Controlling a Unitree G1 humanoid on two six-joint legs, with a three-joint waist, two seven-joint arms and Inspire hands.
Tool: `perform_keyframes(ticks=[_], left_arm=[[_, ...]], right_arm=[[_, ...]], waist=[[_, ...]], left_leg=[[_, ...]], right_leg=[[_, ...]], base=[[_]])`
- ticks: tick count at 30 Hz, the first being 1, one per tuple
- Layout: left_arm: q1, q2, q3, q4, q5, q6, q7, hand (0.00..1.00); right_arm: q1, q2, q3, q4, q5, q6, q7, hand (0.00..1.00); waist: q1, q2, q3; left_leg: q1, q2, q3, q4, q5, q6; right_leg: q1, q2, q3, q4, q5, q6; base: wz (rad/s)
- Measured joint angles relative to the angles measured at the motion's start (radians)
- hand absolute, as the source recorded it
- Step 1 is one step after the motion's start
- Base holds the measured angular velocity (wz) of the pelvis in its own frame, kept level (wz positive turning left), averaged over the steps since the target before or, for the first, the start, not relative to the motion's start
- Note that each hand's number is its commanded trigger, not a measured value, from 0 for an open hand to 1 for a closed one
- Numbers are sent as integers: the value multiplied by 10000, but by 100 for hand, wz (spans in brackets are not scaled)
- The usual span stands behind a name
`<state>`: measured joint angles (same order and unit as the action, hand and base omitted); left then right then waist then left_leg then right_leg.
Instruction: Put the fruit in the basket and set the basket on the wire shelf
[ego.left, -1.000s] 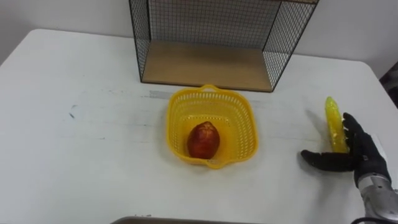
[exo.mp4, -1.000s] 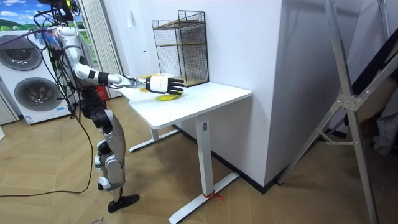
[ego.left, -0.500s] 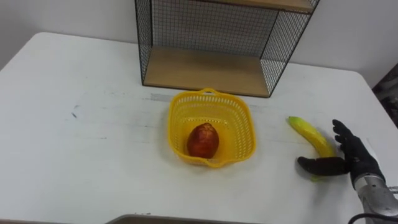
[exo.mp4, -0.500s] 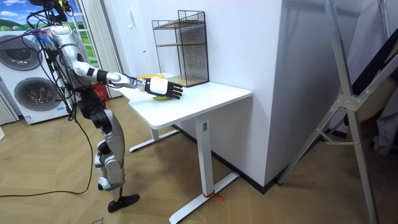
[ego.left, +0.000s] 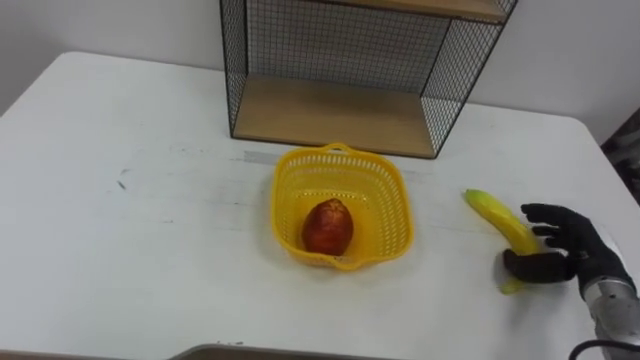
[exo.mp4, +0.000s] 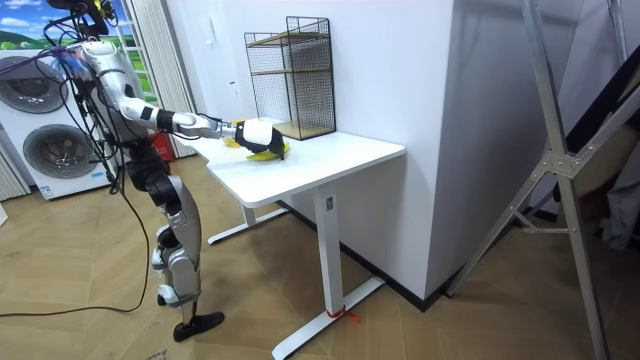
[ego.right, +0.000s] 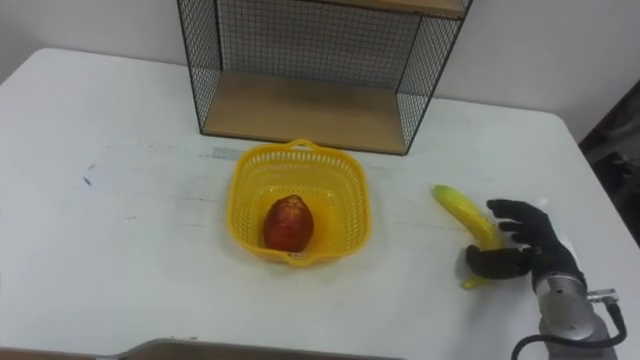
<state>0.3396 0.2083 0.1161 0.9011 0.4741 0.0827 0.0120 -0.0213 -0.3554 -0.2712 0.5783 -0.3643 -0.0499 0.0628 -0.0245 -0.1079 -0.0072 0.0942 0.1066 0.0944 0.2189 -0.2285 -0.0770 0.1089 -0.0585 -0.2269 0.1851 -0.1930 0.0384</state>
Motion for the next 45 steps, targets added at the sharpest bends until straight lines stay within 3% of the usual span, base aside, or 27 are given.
perform_keyframes(ticks=[4,22,29,34,37,45], left_arm=[[7,8,-1,-8,2,15,0,0],[-312,59,-6,-6,-5,-110,-1,0],[-355,62,-19,-6,-19,-204,69,0],[-321,97,-24,12,-11,-181,71,0],[-336,96,-145,50,-50,-191,72,0],[-336,74,-193,29,-11,-230,21,0]], right_arm=[[-2,-1,67,-72,-736,289,69,100],[8,-1,120,-404,-1184,289,364,100],[40,-1,155,-658,-1385,291,299,100],[495,22,565,-2070,-1931,527,166,100],[534,58,768,-2580,-1828,525,151,100],[728,57,833,-4830,-1446,403,13,100]], waist=[[59,-99,-25],[29,-119,-5],[41,-53,39],[98,32,77],[59,89,117],[36,146,120]], left_leg=[[3,0,-14,-1,0,0],[-53,0,0,35,-1,-1],[-42,1,64,-12,-1,-1],[-14,-10,206,-176,7,12],[14,-16,216,-220,8,12],[9,-15,164,-229,7,12]], right_leg=[[20,1,-20,-14,0,0],[-22,4,33,-16,1,-2],[-59,4,87,7,2,-3],[-120,13,290,40,12,9],[-137,14,315,48,17,15],[-154,21,309,22,17,15]], base=[[1],[0],[-2],[-9],[-2],[0]])
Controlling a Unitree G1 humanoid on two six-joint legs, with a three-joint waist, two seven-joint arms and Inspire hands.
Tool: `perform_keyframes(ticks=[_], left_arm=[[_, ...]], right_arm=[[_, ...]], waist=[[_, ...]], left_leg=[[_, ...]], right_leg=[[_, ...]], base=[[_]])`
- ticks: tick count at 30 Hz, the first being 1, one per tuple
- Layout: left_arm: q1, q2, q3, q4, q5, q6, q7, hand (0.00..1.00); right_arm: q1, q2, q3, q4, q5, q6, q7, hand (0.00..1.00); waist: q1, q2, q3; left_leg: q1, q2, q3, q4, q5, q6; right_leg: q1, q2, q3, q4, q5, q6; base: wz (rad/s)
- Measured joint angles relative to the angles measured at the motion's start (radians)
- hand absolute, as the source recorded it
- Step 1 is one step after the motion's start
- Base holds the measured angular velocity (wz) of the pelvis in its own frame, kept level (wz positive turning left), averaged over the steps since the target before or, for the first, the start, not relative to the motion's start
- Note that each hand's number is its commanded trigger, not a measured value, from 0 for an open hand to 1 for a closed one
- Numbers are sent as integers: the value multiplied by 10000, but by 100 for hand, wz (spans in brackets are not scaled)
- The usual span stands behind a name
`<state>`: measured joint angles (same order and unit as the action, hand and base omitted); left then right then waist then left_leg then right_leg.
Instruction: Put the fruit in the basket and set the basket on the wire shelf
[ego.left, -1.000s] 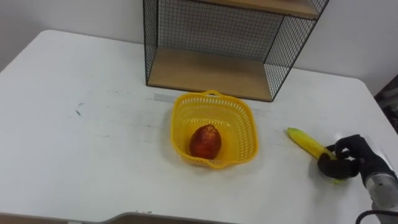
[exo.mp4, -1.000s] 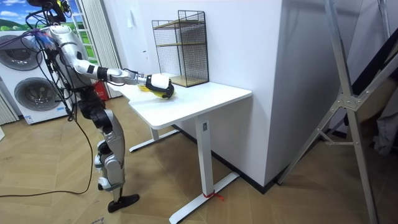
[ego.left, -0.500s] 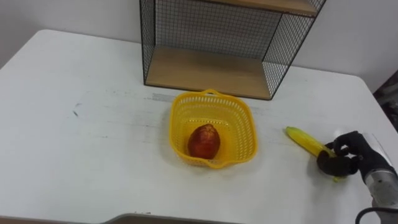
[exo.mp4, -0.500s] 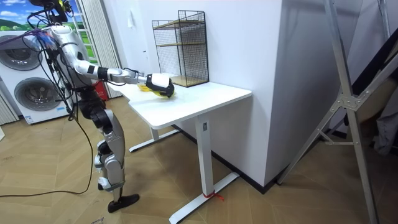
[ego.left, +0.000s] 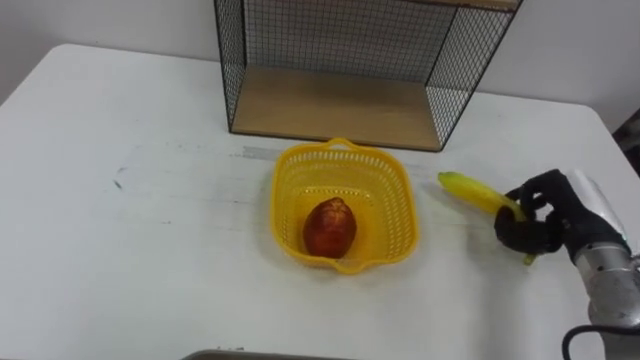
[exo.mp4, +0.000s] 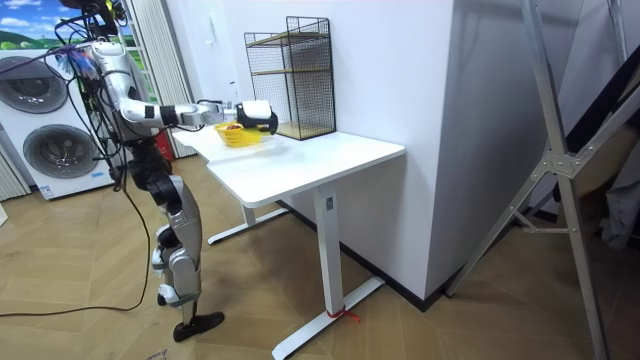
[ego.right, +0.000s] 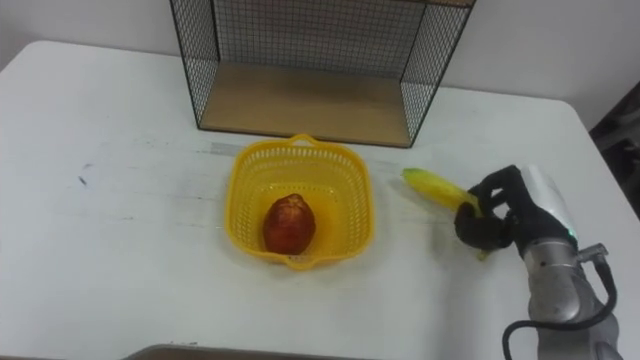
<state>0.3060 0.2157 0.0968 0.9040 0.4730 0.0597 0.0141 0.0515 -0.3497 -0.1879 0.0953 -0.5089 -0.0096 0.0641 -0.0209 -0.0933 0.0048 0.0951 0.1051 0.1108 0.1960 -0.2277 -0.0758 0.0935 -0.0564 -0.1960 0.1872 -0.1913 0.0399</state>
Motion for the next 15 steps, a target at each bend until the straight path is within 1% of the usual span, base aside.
perform_keyframes(ticks=[4,8,10,12,13,15], left_arm=[[-37,-106,-22,14,-26,0,44,0],[0,-271,-11,30,-82,3,45,0],[9,-397,-12,29,-86,5,41,0],[7,-434,-35,155,-115,-15,43,0],[-48,-433,-44,289,-116,-9,42,0],[-33,-433,-47,315,-128,-15,42,0]], right_arm=[[66,45,8,-802,-12,-166,-316,100],[66,52,6,-1086,15,-200,-552,100],[66,52,2,-1309,40,-202,-649,100],[66,52,3,-1568,344,-201,-687,100],[66,52,6,-1711,567,-212,-737,100],[66,52,7,-1870,851,-212,-754,100]], waist=[[12,24,-3],[30,51,-12],[25,134,-77],[25,203,-108],[20,235,-117],[21,245,-103]], left_leg=[[6,-1,-36,5,0,0],[14,0,-22,10,0,0],[27,1,-19,16,0,0],[50,2,-14,14,1,0],[65,2,-14,12,3,0],[125,2,-12,5,4,1]], right_leg=[[26,-1,-30,4,0,0],[35,-1,-19,11,0,0],[62,-1,-14,13,2,-1],[99,-1,-17,17,2,-1],[118,-1,-18,16,2,-1],[158,0,-17,20,2,-1]], base=[[2],[0],[0],[0],[0],[0]])
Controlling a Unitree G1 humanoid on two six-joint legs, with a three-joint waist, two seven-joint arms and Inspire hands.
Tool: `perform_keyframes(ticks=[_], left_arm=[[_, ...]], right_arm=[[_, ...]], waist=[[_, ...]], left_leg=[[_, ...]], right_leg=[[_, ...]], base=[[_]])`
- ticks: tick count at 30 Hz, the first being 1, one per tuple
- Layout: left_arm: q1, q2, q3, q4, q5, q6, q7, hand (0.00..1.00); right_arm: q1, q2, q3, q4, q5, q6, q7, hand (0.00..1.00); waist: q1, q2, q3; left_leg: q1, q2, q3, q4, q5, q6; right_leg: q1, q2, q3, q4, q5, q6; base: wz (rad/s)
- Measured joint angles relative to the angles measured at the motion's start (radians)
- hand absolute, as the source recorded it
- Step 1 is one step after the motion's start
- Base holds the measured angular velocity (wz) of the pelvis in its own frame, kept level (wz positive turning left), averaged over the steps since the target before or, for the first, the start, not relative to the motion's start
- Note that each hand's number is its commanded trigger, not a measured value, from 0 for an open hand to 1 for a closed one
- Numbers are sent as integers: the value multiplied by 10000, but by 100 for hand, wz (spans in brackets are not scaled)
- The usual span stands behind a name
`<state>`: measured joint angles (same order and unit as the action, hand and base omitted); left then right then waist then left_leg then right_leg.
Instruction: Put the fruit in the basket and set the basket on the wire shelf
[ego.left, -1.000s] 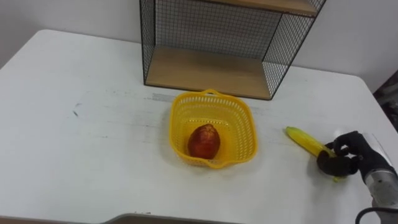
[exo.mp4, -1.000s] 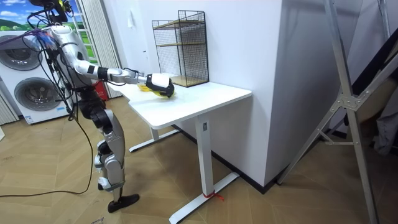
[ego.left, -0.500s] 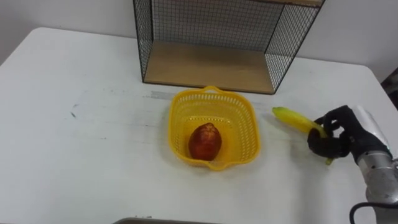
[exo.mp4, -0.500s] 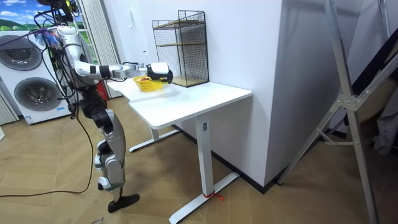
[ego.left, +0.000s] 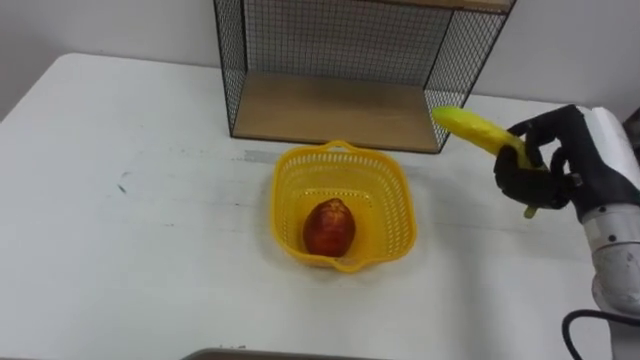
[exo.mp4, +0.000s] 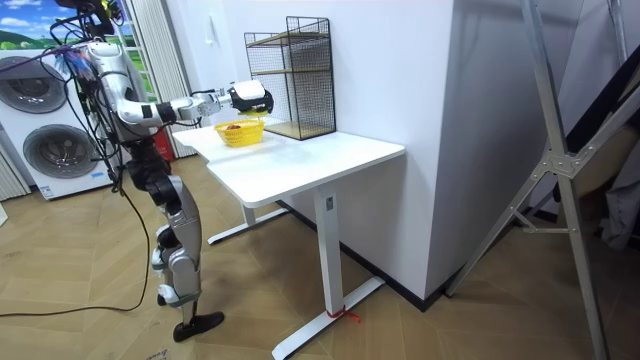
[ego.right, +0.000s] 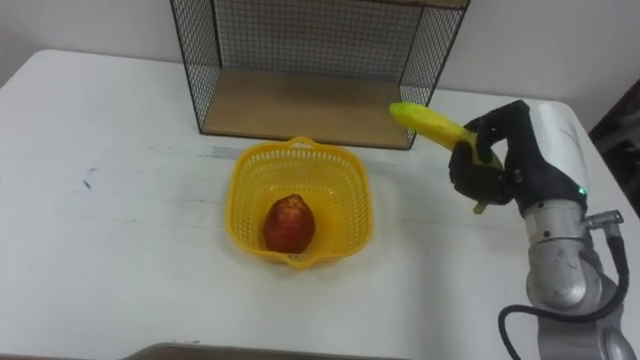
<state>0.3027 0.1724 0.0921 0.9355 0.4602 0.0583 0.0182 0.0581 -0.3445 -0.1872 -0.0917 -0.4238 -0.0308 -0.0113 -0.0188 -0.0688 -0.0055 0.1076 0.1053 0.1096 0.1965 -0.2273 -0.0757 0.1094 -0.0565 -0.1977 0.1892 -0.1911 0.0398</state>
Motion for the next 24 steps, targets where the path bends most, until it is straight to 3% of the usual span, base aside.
perform_keyframes(ticks=[4,11,14,17,24], left_arm=[[-3,17,2,10,12,1,-57,0],[-78,27,17,-3,13,1,-64,0],[-185,46,-25,0,-197,1,-19,0],[-302,145,-314,0,-323,-1,6,0],[-449,368,-883,95,-335,-2,-1,0]], right_arm=[[0,0,140,-454,128,11,59,100],[-2,0,209,-1351,-6,-6,345,100],[-3,1,746,-1607,-173,9,472,100],[-3,3,1187,-1610,-177,80,767,100],[-3,13,1761,-1762,-426,106,1015,100]], waist=[[42,-76,56],[255,-122,67],[286,-145,58],[303,-196,120],[503,-212,113]], left_leg=[[27,-1,44,3,0,0],[-132,0,92,18,0,0],[-232,9,90,9,0,0],[-298,11,88,6,0,0],[-306,15,82,-6,0,0]], right_leg=[[13,-1,21,0,0,1],[-142,1,49,-19,0,0],[-236,9,54,-8,2,-2],[-290,11,52,-10,7,-5],[-299,11,33,-24,7,-5]], base=[[-2],[0],[0],[0],[0]])
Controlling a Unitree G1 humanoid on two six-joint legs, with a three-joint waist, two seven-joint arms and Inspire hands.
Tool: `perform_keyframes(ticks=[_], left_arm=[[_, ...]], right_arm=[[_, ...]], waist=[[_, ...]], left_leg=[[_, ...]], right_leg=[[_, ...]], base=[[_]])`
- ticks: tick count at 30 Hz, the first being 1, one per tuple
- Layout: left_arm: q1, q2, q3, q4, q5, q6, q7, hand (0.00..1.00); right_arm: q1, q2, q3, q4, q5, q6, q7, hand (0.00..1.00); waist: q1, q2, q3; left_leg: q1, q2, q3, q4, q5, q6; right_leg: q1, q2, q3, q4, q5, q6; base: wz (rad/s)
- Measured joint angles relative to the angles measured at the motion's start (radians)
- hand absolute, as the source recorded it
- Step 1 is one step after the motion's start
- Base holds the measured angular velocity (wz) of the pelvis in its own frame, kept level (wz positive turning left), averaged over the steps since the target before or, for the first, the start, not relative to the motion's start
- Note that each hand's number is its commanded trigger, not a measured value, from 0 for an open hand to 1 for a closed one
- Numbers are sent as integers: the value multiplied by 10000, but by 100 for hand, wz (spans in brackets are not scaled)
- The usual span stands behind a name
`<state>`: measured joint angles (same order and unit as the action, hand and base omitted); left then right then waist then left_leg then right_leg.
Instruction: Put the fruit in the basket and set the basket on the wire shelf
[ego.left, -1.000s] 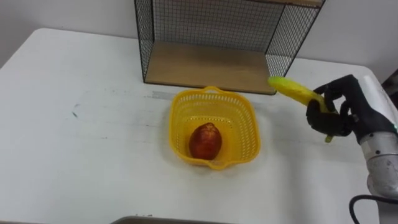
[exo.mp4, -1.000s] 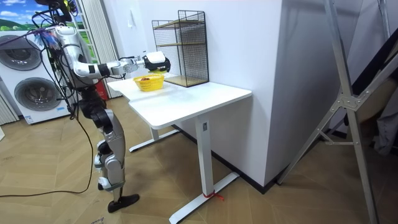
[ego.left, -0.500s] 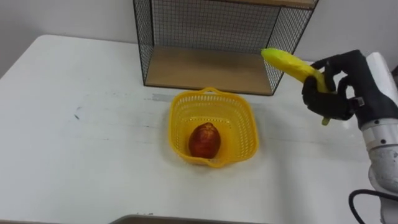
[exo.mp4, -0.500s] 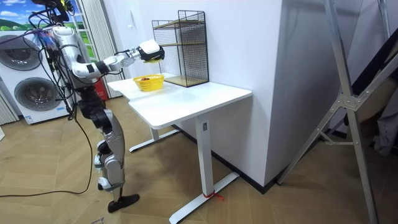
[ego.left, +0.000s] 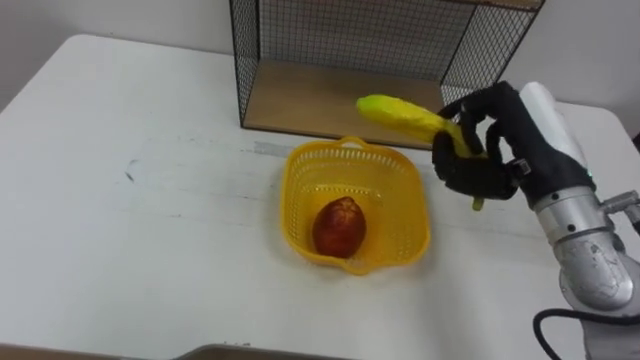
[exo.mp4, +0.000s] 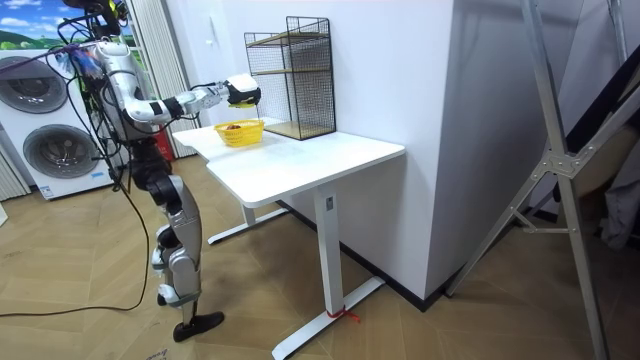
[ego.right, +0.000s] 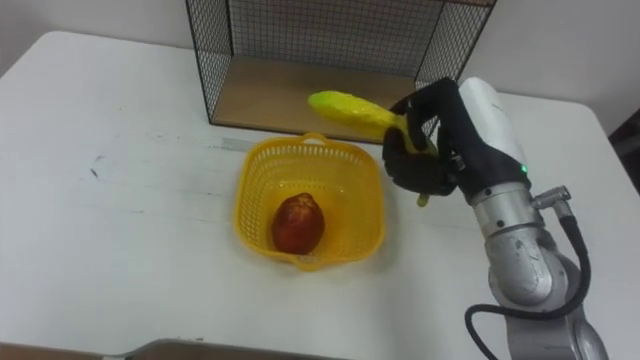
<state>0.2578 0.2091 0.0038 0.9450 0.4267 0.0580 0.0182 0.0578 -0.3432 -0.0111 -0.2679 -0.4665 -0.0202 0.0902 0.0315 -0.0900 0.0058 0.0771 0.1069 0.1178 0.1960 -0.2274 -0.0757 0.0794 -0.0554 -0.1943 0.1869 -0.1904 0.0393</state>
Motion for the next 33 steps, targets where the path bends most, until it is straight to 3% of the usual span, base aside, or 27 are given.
perform_keyframes(ticks=[12,14,15,33], left_arm=[[-66,65,-486,127,4,-46,7,0],[-137,67,-589,190,5,-143,7,0],[-136,67,-604,190,4,-177,7,0],[-296,97,-677,597,19,-353,8,0]], right_arm=[[-36,-1,690,-232,-330,-17,257,100],[-36,0,698,-229,-330,-17,319,11],[-36,0,714,-223,-324,-17,334,0],[5,-2,1094,-191,-74,-50,450,0]], waist=[[28,159,47],[32,194,33],[64,213,21],[67,205,1]], left_leg=[[45,-1,11,12,0,0],[39,-1,11,14,0,0],[44,-1,13,15,0,0],[50,2,17,25,1,1]], right_leg=[[29,2,21,8,15,-3],[21,2,20,7,35,0],[19,2,21,8,40,-1],[14,3,38,7,54,-6]], base=[[0],[0],[0],[0]])
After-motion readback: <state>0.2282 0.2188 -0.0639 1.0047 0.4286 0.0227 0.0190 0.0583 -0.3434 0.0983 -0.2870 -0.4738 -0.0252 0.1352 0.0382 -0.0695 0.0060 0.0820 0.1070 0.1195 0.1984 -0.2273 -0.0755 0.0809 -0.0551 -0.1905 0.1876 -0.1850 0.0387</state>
